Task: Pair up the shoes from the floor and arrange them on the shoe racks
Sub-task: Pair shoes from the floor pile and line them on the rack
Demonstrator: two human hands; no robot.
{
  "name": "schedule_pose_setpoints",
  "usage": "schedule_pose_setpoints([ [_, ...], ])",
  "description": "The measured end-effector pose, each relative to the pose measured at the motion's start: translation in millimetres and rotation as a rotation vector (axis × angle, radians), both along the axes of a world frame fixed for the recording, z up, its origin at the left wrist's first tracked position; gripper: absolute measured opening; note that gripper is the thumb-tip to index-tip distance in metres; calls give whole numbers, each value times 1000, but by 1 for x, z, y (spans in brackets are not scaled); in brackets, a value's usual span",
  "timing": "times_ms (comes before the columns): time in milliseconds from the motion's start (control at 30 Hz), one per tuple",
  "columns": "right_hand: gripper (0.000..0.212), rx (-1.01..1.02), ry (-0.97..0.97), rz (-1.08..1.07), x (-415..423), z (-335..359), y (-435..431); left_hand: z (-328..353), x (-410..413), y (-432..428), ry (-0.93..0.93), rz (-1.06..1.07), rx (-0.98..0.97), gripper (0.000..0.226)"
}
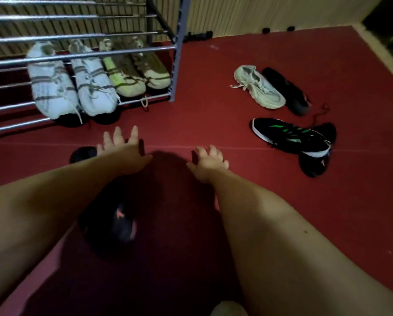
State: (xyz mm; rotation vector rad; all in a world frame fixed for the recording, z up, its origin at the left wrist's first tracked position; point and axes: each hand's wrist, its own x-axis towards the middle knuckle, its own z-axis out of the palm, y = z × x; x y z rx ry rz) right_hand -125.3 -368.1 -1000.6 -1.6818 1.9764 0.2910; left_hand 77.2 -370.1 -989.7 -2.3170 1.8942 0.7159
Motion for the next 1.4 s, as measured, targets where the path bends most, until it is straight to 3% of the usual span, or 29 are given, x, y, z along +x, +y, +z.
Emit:
schedule_pose_setpoints([
  [100,65,4,2,-50,-29,-2,-4,3,-31,-16,-23,-126,22,89],
  [267,66,-37,-26,-179,-80,-11,-17,12,-99,-42,17,-77,48,88],
  [367,67,-47,-54,-243,-112,-20,-29,4,-131,-55,-23,-198,55,86],
  [600,70,-79,35,-100,-166,-46,-62,-43,-194,-76,-76,-316,229,80],
  [700,69,-58,72,-1,-182,-51,-78,-69,-206,-82,-180,-513,380,79],
  [800,69,-24,35,-40,-190,-42,-87,-57,-216,-90,-274,-531,460,82],
  [1133,69,-83,-18,-305,-263,64,-142,92,-287,-182,-336,-672,230,82],
  [1233,70,-129,13,-334,-288,66,-180,95,-309,-222,-266,-647,126,84],
  [1400,73,-96,-33,-438,-338,38,-228,34,-354,-276,-49,-452,59,85],
])
